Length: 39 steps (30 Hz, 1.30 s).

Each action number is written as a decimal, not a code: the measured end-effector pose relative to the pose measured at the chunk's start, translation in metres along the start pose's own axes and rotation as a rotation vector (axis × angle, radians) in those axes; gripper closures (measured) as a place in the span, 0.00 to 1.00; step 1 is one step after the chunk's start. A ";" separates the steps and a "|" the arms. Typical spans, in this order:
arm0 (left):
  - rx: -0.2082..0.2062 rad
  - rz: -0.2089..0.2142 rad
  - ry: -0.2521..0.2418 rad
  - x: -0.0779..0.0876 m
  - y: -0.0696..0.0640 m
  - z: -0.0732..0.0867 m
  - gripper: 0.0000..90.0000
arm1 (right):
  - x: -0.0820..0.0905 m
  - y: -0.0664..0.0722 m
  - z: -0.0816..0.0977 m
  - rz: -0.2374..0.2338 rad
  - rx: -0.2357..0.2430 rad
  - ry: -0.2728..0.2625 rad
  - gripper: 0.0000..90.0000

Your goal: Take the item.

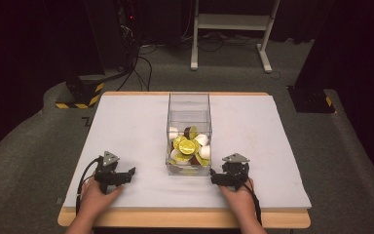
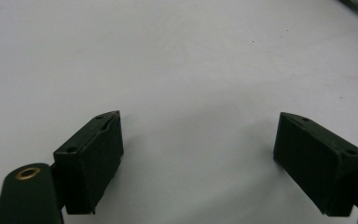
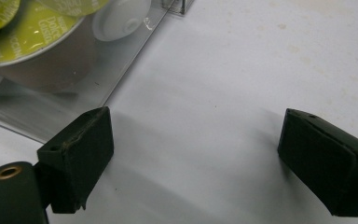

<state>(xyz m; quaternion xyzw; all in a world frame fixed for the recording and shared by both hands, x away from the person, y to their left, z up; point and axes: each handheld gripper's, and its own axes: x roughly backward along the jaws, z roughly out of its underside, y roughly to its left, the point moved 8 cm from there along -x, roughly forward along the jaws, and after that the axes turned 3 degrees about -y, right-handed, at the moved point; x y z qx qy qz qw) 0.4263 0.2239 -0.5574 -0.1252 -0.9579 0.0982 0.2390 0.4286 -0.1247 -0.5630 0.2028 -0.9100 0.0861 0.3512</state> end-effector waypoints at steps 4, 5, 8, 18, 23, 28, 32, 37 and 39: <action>0.001 0.000 0.000 0.000 0.000 0.000 0.18 | 0.000 0.000 0.000 -0.001 -0.001 0.003 0.11; 0.001 0.000 0.000 0.000 0.000 0.000 0.18 | 0.000 0.000 0.000 0.000 0.000 0.002 0.11; 0.003 0.001 0.000 0.000 0.000 0.000 0.18 | 0.000 0.000 0.000 0.000 0.001 0.002 0.11; 0.001 0.001 0.001 0.000 0.000 0.000 0.18 | 0.000 0.000 0.000 -0.001 -0.003 0.000 0.11; 0.002 0.000 0.001 0.000 0.000 0.000 0.18 | 0.000 0.000 0.000 0.003 0.005 0.001 0.12; 0.002 0.000 0.001 0.000 0.000 0.000 0.18 | 0.000 0.000 0.000 0.000 0.004 0.001 0.12; 0.002 0.001 0.000 0.000 0.000 0.000 0.18 | 0.001 0.001 -0.001 -0.005 0.015 -0.008 0.16; 0.001 0.000 0.001 0.000 0.000 0.000 0.18 | 0.002 0.001 -0.001 -0.001 0.016 -0.008 0.16; 0.002 0.000 0.000 0.000 0.000 0.000 0.18 | 0.002 0.002 -0.001 0.003 0.018 -0.009 0.16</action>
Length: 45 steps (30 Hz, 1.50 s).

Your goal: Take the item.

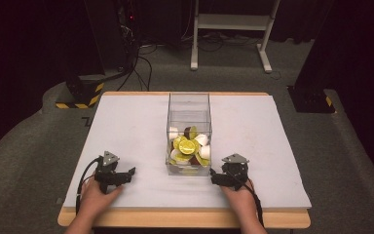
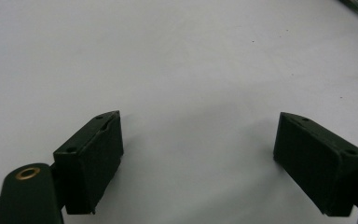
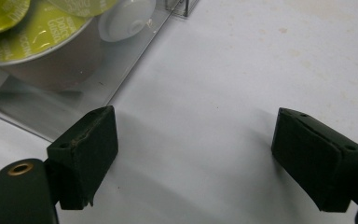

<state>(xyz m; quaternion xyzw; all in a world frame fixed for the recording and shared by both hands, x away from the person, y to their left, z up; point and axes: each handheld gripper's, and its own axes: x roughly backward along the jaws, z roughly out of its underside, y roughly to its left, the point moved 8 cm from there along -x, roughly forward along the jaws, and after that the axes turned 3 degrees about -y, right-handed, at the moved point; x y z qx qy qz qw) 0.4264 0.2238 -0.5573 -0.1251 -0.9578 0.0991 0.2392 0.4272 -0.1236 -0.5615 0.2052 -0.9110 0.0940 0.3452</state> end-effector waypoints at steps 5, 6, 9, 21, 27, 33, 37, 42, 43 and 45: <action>-0.001 0.000 0.001 0.000 0.000 0.000 0.18 | 0.000 0.000 0.000 0.006 0.013 0.000 0.14; 0.000 0.000 0.000 0.000 0.000 0.000 0.18 | 0.001 -0.001 0.000 0.004 0.015 0.000 0.14; 0.000 0.000 0.000 0.000 0.000 0.000 0.18 | 0.002 -0.001 -0.001 -0.003 0.014 -0.004 0.13; 0.000 0.000 0.001 0.000 0.000 0.000 0.18 | 0.012 -0.006 -0.007 -0.017 0.007 -0.043 0.13; 0.000 0.000 0.001 0.000 0.000 0.000 0.18 | 0.017 -0.006 -0.011 -0.016 0.024 -0.055 0.13; 0.001 0.000 0.000 0.000 0.000 0.000 0.18 | 0.019 -0.004 -0.014 -0.016 0.043 -0.070 0.13; 0.001 0.000 0.001 0.000 0.000 0.000 0.18 | 0.022 -0.004 -0.016 -0.011 0.049 -0.080 0.13; 0.001 0.000 0.001 0.000 0.000 0.000 0.18 | 0.026 -0.005 -0.019 -0.008 0.056 -0.097 0.13; 0.008 -0.001 -0.006 0.000 0.000 -0.001 0.18 | 0.026 -0.005 -0.020 -0.005 0.057 -0.097 0.13; 0.007 -0.001 -0.006 0.000 0.000 -0.001 0.18 | 0.028 -0.006 -0.021 -0.004 0.055 -0.103 0.13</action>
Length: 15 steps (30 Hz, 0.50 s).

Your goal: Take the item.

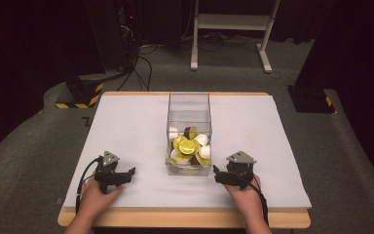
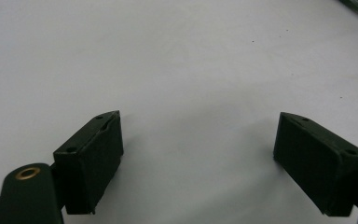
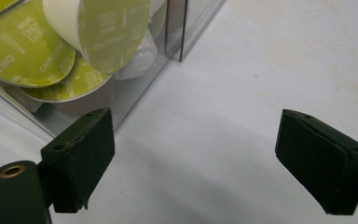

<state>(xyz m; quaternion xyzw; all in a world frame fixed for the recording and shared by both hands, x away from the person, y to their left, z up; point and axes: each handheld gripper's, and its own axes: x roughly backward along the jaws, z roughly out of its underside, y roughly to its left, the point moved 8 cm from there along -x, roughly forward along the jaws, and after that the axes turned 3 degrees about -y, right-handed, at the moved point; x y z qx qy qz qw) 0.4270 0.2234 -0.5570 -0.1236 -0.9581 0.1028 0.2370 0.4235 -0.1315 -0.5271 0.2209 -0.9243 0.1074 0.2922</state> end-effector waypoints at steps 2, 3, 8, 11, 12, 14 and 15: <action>0.000 0.000 0.000 0.000 0.000 0.000 0.18 | 0.002 -0.001 -0.001 0.002 -0.003 -0.005 0.14; 0.000 0.000 0.000 0.000 0.000 0.000 0.18 | 0.002 -0.003 -0.002 0.004 0.001 -0.008 0.14; -0.004 0.001 0.005 0.000 0.000 0.000 0.18 | 0.007 -0.005 -0.005 0.006 -0.001 -0.019 0.14; 0.000 0.000 0.000 0.000 0.000 0.000 0.18 | 0.009 -0.005 -0.008 0.003 0.003 -0.025 0.14; -0.003 0.000 0.003 0.000 0.000 0.000 0.18 | 0.010 -0.005 -0.009 0.001 0.006 -0.030 0.14; -0.004 0.001 0.005 0.000 0.000 0.000 0.18 | 0.012 -0.005 -0.011 0.001 -0.002 -0.038 0.14; 0.000 0.000 0.001 0.000 0.000 0.000 0.18 | 0.012 -0.005 -0.012 0.000 -0.003 -0.042 0.14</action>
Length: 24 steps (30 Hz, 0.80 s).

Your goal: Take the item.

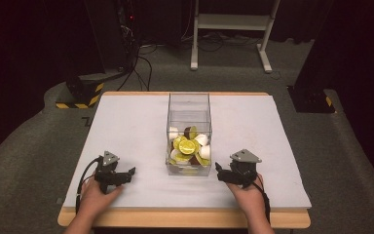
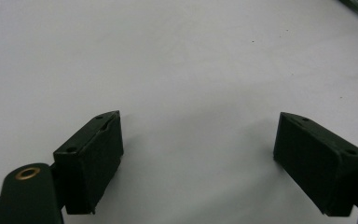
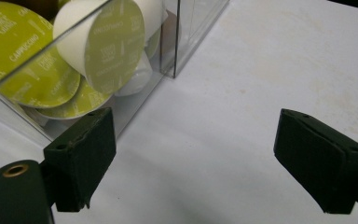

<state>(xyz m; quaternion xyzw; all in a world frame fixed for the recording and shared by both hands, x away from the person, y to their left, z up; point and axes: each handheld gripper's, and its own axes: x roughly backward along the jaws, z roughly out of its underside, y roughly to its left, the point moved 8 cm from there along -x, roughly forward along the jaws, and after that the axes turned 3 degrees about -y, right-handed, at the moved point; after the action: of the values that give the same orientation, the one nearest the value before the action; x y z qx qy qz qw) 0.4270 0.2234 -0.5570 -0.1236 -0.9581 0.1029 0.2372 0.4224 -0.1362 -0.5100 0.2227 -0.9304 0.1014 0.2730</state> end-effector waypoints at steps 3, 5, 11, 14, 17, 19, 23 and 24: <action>0.000 0.000 0.000 0.000 0.000 0.000 0.18 | 0.002 0.000 -0.003 0.000 0.001 -0.010 0.14; -0.001 0.000 0.000 0.000 0.000 0.000 0.18 | 0.003 0.000 -0.005 0.000 -0.004 -0.014 0.15; -0.005 0.001 0.004 0.000 0.000 0.000 0.18 | 0.002 0.000 -0.011 0.000 -0.004 -0.026 0.15; -0.004 0.000 0.002 0.000 0.000 0.000 0.18 | 0.002 0.001 -0.014 0.001 -0.010 -0.036 0.15; -0.006 0.000 0.003 0.000 0.000 0.000 0.18 | 0.002 0.002 -0.017 -0.002 -0.008 -0.044 0.15; -0.005 0.000 0.002 0.000 0.000 0.000 0.18 | 0.002 0.002 -0.020 -0.002 -0.009 -0.047 0.15; -0.004 0.000 0.002 0.000 0.000 0.000 0.18 | 0.002 0.001 -0.027 0.000 -0.016 -0.057 0.15; 0.000 0.000 0.000 0.000 0.000 0.000 0.18 | 0.001 0.001 -0.028 0.002 -0.020 -0.059 0.15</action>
<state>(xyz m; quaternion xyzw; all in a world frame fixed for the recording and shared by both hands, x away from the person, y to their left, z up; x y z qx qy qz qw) 0.4270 0.2234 -0.5570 -0.1235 -0.9581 0.1029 0.2371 0.4340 -0.1275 -0.4863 0.2221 -0.9391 0.0856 0.2478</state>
